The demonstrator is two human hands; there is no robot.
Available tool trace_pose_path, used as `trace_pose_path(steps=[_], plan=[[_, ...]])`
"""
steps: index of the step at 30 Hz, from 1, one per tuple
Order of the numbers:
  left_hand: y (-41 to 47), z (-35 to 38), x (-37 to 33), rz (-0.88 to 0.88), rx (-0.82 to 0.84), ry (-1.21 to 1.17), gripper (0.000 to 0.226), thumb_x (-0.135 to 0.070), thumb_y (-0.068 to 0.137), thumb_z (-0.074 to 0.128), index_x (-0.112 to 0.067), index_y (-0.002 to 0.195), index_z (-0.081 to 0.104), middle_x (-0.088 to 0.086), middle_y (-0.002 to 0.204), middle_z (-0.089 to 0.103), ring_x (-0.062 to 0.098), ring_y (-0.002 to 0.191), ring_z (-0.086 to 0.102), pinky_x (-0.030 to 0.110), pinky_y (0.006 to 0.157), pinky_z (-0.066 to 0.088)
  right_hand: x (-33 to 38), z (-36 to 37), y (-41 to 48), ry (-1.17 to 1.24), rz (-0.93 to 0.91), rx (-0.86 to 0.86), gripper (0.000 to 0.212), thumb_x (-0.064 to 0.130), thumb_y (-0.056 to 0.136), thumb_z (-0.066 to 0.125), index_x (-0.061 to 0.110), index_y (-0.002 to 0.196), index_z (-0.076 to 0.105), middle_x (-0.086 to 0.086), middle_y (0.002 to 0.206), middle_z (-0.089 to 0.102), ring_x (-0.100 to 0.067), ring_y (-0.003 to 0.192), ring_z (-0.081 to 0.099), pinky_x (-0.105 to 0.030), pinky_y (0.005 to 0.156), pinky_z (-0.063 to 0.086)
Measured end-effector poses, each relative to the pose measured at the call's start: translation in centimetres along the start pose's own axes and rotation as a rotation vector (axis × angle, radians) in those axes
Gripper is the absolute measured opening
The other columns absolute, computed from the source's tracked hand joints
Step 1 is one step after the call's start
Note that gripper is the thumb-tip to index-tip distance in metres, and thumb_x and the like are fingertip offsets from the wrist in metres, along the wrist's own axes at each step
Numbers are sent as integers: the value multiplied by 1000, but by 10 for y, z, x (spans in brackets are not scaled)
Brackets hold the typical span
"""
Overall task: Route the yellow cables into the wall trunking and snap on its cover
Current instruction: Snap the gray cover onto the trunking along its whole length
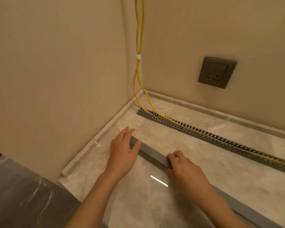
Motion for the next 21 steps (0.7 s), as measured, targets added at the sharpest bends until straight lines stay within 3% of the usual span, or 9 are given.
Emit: trace_pose_path(steps=[3, 5, 7, 11, 14, 17, 21], plan=[[55, -8, -1, -37, -34, -147, 55, -28, 93, 52, -14, 143, 34, 5, 150, 33, 19, 134, 34, 28, 111, 24, -6, -6, 15, 15, 96, -92, 47, 22, 88, 52, 23, 131, 34, 1, 126, 35, -20, 94, 56, -33, 70, 49], [92, -9, -4, -81, -18, -280, 57, -27, 93, 53, -11, 144, 33, 8, 148, 36, 21, 132, 39, 27, 110, 26, -6, -7, 25, 10, 141, -170, 48, 24, 88, 49, 23, 134, 36, 0, 127, 42, -21, 100, 55, -33, 76, 48], [125, -9, -5, -137, 13, -402, 57, -27, 92, 54, -9, 142, 33, 10, 146, 40, 21, 131, 40, 31, 110, 30, -1, -6, 34, -15, 185, -224, 41, 32, 91, 46, 20, 130, 46, -2, 116, 57, -23, 97, 57, -34, 75, 48], [176, -3, -2, -187, 113, -517, 64, -29, 89, 59, -12, 143, 30, 7, 149, 36, 20, 132, 38, 27, 100, 30, 6, -2, 52, -160, 237, -446, 32, 32, 79, 71, 9, 101, 69, -5, 80, 68, -23, 66, 63, -30, 54, 51], [201, 6, -2, -171, 176, -565, 66, -34, 82, 67, -13, 138, 39, 4, 141, 45, 22, 128, 44, 28, 99, 35, 9, -1, 65, -302, 242, -550, 34, 33, 87, 51, 7, 101, 69, -6, 80, 67, -23, 65, 62, -28, 55, 49], [212, 12, -8, -170, 138, -602, 73, -37, 73, 76, -14, 133, 41, 3, 134, 51, 20, 121, 49, 29, 97, 39, 8, -1, 72, -384, 219, -568, 39, 32, 89, 44, 6, 106, 68, -6, 81, 67, -21, 62, 62, -27, 50, 47], [225, 18, -4, -213, 63, -601, 42, -32, 71, 78, -16, 103, 58, 5, 101, 69, 21, 94, 63, 34, 88, 50, 0, -5, 72, -473, 95, -496, 41, 35, 91, 44, 9, 114, 66, -2, 78, 67, -17, 54, 59, -24, 41, 44]])
Point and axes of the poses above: each hand's wrist, its own y-axis towards the middle knuckle, its own z-axis out of the palm, x = y × z, the point moved 5 cm from there along y, towards the middle knuckle
